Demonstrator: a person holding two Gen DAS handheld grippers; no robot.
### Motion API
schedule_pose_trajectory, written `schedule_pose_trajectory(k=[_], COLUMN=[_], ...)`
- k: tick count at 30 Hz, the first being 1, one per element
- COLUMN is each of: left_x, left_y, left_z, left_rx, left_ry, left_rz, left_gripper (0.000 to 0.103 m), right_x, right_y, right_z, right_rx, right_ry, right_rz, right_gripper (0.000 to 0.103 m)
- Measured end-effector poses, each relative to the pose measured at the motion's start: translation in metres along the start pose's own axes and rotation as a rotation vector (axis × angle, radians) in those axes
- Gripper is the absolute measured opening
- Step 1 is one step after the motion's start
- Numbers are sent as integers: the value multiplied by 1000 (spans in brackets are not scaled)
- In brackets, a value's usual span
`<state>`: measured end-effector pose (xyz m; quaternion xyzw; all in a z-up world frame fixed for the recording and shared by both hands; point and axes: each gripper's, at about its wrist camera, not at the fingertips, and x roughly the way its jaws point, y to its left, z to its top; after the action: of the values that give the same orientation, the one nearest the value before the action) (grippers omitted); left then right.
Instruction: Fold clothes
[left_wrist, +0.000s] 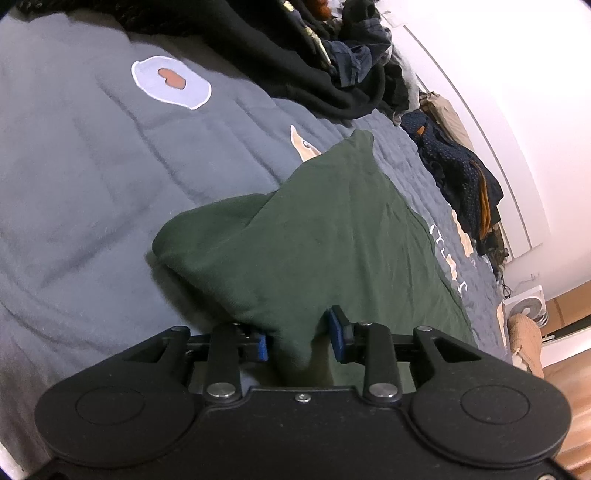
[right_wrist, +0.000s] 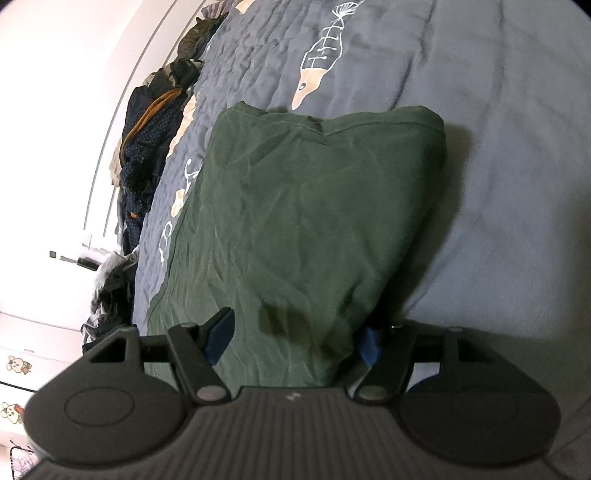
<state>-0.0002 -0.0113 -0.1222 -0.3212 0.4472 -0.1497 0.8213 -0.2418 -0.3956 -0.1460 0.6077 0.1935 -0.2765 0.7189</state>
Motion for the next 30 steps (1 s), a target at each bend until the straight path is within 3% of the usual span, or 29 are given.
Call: schedule_pose_trajectory(k=[4, 7, 9, 12, 17, 30], left_x=[-1, -1, -2, -3, -7, -27], left_y=[-1, -2, -2, -2, -2, 4], left_z=[-1, -1, -1, -1, -1, -1], left_rx=[10, 16, 17, 13, 11, 3], left_ry=[-5, -8, -9, -11, -12, -6], left_rz=[-5, -1, 2, 1, -6, -30], left_gripper=[23, 22, 21, 17, 12, 6], right_x=[0, -1, 0, 0, -4, -23], right_y=[2, 3, 3, -1, -2, -5], right_z=[-1, -3, -3, -4, -7, -16], right_rx=[-13, -22, -25, -13, -22, -33], right_ry=[-6, -10, -11, -20, -40, -44], right_rz=[-8, -15, -17, -17, -6, 31], right_gripper=[66, 58, 39, 23, 12, 4])
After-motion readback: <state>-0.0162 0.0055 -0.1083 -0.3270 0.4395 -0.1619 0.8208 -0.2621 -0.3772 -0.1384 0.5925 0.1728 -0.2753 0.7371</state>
